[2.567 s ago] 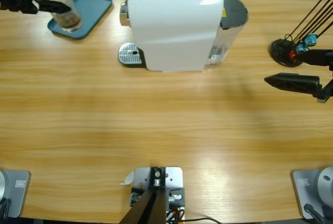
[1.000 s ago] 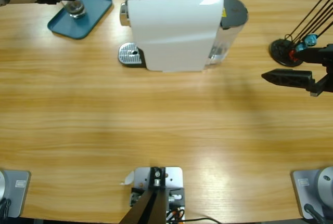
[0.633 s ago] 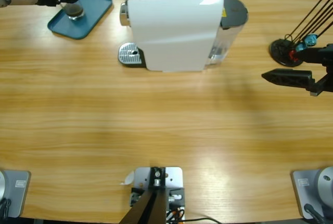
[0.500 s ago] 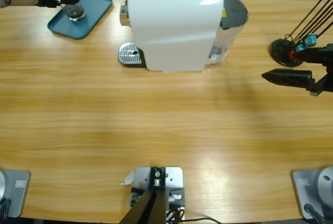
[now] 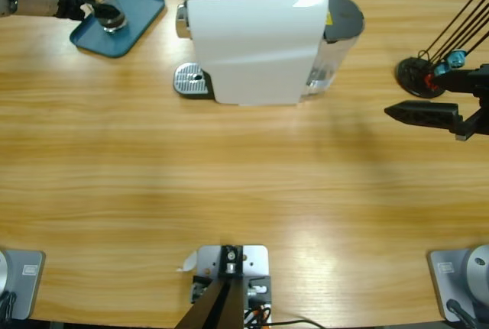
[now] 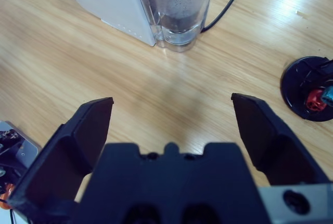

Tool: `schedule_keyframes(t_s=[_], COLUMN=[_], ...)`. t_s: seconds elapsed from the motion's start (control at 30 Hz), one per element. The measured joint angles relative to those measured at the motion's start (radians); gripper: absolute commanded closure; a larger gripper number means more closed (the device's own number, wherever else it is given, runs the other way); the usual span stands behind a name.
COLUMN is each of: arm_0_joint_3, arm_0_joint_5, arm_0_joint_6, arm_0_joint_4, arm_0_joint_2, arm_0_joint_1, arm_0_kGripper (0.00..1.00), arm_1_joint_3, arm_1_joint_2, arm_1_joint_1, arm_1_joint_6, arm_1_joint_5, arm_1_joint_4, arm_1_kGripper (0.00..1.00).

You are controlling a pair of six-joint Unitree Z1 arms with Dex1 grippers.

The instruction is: Pour coffee

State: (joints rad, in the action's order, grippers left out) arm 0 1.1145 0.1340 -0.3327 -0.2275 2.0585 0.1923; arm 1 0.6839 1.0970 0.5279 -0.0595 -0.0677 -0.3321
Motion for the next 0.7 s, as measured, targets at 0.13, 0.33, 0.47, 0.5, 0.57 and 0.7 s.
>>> schedule_keyframes(t_s=[0.13, 0.33, 0.47, 0.5, 0.57, 0.7], arm_0_joint_3=[-0.049, -0.160, -0.217, -0.220, -0.224, -0.229], arm_0_joint_5=[0.000, -0.010, -0.021, -0.021, -0.012, 0.101], arm_0_joint_6=[0.000, 0.010, 0.064, 0.077, 0.105, 0.135], arm_0_joint_4=[0.000, 0.000, 0.061, 0.103, 0.206, 0.415], arm_0_joint_2=[-0.061, -0.332, -0.537, -0.578, -0.655, -0.734], arm_0_joint_1=[0.000, 0.001, 0.045, 0.061, 0.087, 0.136], arm_0_kGripper=[0.004, 0.000, 0.000, 0.000, 0.000, 0.000], arm_1_joint_3=[-0.001, -0.002, -0.001, -0.001, -0.001, -0.001], arm_1_joint_2=[-0.001, -0.008, -0.033, -0.041, -0.056, -0.068], arm_1_joint_1=[0.000, 0.000, 0.000, 0.000, 0.000, 0.000], arm_1_joint_6=[0.000, 0.000, 0.000, 0.000, 0.000, 0.000], arm_1_joint_5=[0.003, 0.014, 0.019, 0.019, 0.019, 0.019], arm_1_joint_4=[0.000, 0.000, -0.009, -0.014, -0.022, -0.028], arm_1_kGripper=[0.000, 0.000, 0.000, 0.000, 0.000, 0.000])
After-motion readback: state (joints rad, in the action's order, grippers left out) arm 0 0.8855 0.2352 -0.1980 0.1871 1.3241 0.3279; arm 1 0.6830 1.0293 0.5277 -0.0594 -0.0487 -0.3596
